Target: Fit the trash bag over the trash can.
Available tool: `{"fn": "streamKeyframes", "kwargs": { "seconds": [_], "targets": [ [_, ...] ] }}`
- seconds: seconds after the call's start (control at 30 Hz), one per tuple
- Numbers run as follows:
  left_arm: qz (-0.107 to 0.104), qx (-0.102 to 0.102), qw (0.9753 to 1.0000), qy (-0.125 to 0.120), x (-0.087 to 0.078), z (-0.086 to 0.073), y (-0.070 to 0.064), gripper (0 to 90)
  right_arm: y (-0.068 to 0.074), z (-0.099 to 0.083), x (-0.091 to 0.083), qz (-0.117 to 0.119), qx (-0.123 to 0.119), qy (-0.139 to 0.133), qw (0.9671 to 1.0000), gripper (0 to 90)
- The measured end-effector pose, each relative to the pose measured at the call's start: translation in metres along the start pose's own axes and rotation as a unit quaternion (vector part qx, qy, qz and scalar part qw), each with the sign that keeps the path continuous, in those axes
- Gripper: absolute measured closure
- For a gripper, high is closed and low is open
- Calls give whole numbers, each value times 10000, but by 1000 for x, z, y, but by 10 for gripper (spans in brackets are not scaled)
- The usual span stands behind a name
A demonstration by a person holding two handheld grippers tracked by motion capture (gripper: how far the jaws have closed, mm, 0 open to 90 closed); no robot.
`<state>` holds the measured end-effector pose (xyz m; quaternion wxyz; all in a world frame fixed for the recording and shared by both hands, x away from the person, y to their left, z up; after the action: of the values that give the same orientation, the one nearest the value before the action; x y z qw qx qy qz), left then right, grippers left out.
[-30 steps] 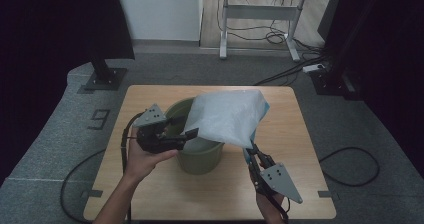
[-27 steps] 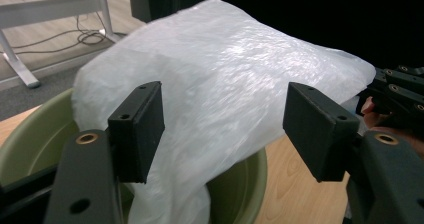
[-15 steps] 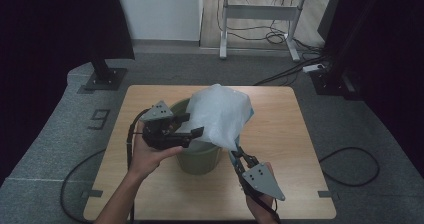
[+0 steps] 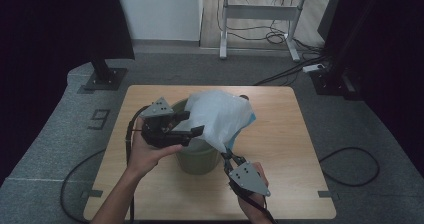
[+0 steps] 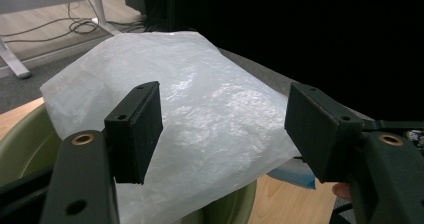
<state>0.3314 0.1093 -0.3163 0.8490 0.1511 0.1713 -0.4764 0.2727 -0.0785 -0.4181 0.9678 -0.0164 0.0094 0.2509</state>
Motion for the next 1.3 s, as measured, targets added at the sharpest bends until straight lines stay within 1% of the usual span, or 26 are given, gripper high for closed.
{"fn": "streamKeyframes", "kwargs": {
  "seconds": [0.1,0.2,0.37,0.43,0.5,0.53,0.77,0.83,1.0,1.1,1.13,1.17,1.2,1.23,1.27,1.3],
  "targets": [
    [-52,-47,10000,-30,1,-1,-1,306,0,4,0,9,-5,-45,10000,889],
    [-73,-85,9999,-18,5,-5,-4,305,-1,5,-1,5,15,-58,10000,889],
    [-123,-133,9998,-20,10,-7,-6,302,-3,4,-1,-34,-4,-51,10000,889],
    [-156,-65,9999,10,14,-6,-9,300,-1,4,-1,-62,-71,-23,10000,888],
    [-174,2,9998,19,16,-4,-12,297,0,2,0,-117,-200,10,9997,889],
    [-179,24,9998,6,16,-2,-14,298,1,0,2,-162,-309,59,9994,889],
    [-157,51,9999,-23,15,3,-16,297,1,-3,5,-155,-350,189,9991,889],
    [-183,61,9998,-15,16,4,-17,296,2,-4,6,-148,-341,213,9991,889],
    [-130,107,9998,118,24,3,-21,299,5,-5,8,-123,-368,227,9990,889],
    [-43,179,9995,270,29,-1,-21,334,6,-4,7,-112,-384,210,9990,889],
    [-51,208,9992,324,32,-3,-21,393,6,-4,7,-100,-360,180,9991,889],
    [-51,208,9992,324,32,-3,-21,439,6,-4,7,-100,-360,180,9991,889],
    [-84,224,9992,334,33,-5,-21,439,6,-3,6,-96,-367,178,9991,889],
    [-122,237,9991,324,34,-7,-20,563,5,-3,5,-93,-357,144,9992,889],
    [-122,237,9991,324,34,-7,-20,603,5,-3,5,-93,-357,144,9992,889],
    [-158,218,9991,318,35,-9,-19,603,5,-2,4,-92,-369,141,9992,889]
  ]
}}
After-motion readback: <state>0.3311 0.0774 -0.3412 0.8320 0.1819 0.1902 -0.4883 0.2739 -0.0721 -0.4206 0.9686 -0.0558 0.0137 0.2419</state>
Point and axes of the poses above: each handheld gripper's, and its own axes: x roughly forward along the jaws, z roughly out of its top, y roughly to its left, the point moved 4 cm from there along x, roughly forward along the jaws, and after that the axes turned 14 degrees about x, right-handed, at the moved point
